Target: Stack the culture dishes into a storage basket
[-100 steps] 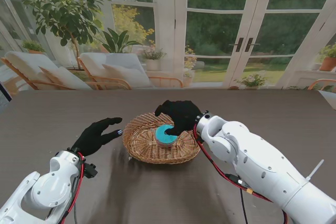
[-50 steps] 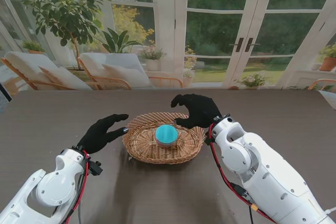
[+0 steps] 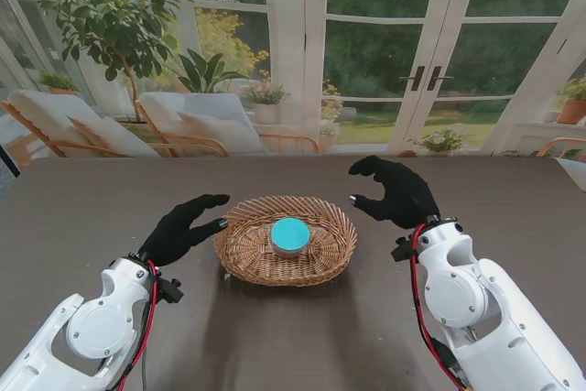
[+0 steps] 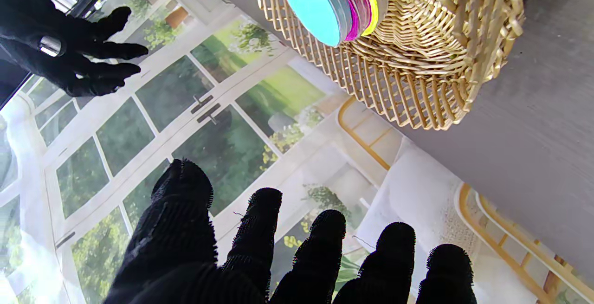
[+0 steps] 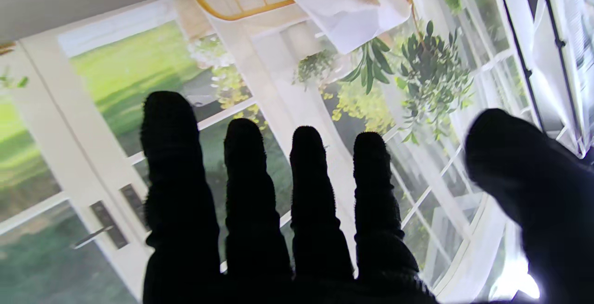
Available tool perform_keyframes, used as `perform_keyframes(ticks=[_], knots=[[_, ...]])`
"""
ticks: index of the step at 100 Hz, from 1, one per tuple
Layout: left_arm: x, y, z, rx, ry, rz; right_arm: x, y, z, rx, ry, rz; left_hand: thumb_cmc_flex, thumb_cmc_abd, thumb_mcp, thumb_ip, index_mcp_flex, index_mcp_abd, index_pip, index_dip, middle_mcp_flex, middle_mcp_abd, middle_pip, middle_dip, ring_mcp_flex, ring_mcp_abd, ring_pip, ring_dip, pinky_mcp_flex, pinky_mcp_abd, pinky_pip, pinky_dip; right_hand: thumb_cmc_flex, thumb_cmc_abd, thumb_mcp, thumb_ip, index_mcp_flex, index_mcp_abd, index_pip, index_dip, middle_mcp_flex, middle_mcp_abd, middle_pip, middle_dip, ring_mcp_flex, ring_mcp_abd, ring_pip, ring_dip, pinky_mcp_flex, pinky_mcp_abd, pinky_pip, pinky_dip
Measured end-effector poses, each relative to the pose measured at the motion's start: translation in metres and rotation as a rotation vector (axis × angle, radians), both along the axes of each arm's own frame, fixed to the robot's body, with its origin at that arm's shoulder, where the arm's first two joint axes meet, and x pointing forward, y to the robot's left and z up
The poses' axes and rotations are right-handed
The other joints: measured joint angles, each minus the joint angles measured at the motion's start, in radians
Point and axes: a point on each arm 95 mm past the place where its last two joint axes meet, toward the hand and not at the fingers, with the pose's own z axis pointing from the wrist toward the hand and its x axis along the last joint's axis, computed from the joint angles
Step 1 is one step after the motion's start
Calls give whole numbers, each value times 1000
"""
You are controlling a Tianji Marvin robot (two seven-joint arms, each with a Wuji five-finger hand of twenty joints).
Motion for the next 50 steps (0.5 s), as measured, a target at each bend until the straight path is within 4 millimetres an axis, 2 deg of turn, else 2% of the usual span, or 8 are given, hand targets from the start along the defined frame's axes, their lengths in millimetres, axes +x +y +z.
perform_keyframes(ticks=[18,50], knots=[[0,0,0,-19,-11,-8,-2,-18,-10,98,10,0,0,0,0,0,0,0,0,0,0,0,0,0,0,0,0,0,10,1,0,0,34,0,2,0,0,25,-9,0,-9,0,1,0,-16,10,-3,0,-10,0,0,-22],[5,0,-3,-64,-3,-10,0,-33,-23,73,45,-45,0,0,0,0,0,10,0,0,0,0,0,0,0,0,0,0,10,1,0,0,34,0,2,0,0,26,-9,0,-9,0,1,0,-16,12,-3,0,-8,0,0,-24]])
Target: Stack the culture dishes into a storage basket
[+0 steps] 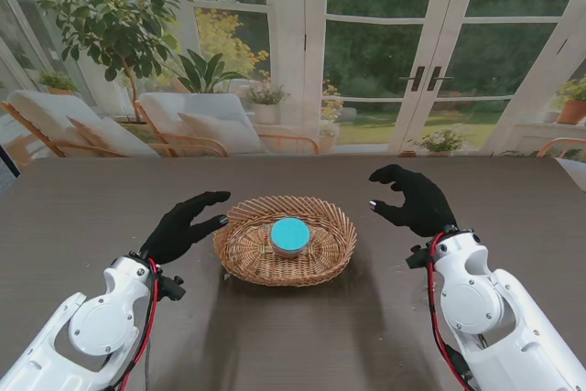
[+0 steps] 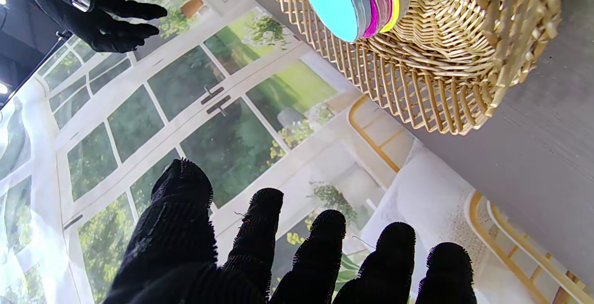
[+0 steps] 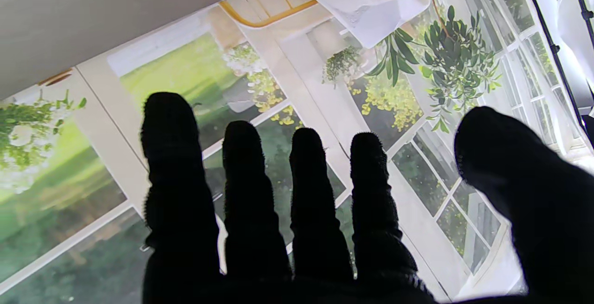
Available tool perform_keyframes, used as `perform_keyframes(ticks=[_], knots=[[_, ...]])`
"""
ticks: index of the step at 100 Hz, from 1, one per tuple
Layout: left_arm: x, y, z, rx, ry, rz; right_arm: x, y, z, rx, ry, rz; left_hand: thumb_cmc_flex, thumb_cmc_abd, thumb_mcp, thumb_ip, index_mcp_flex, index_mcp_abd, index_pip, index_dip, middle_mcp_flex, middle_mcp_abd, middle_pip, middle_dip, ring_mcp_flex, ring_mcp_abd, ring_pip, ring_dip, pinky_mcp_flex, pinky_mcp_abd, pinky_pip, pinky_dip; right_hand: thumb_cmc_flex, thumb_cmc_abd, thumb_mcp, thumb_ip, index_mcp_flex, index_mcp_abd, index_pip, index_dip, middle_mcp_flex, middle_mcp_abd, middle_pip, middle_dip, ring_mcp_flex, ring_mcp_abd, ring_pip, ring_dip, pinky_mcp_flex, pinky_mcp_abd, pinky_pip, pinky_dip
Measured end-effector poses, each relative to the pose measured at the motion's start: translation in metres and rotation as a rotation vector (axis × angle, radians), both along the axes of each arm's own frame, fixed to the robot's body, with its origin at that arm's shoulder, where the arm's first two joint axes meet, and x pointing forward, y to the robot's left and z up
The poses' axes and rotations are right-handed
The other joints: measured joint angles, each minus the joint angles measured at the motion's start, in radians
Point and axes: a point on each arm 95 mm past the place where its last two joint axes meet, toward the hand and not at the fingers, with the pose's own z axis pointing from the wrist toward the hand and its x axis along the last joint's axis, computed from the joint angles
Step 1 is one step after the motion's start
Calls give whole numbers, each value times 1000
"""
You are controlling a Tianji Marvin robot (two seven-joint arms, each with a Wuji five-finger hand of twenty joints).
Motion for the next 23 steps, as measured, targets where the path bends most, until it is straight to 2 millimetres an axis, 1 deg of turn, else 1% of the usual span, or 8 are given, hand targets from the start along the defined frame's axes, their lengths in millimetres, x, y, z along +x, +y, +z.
perform_keyframes(ticks=[23], knots=[[1,0,-1,7,9,-5,1,-3,-5,2,19,-12,0,0,0,0,0,0,0,0,0,0,0,0,0,0,0,0,0,0,0,0,0,0,0,0,0,1,0,0,0,0,0,0,0,1,0,0,0,0,0,0]])
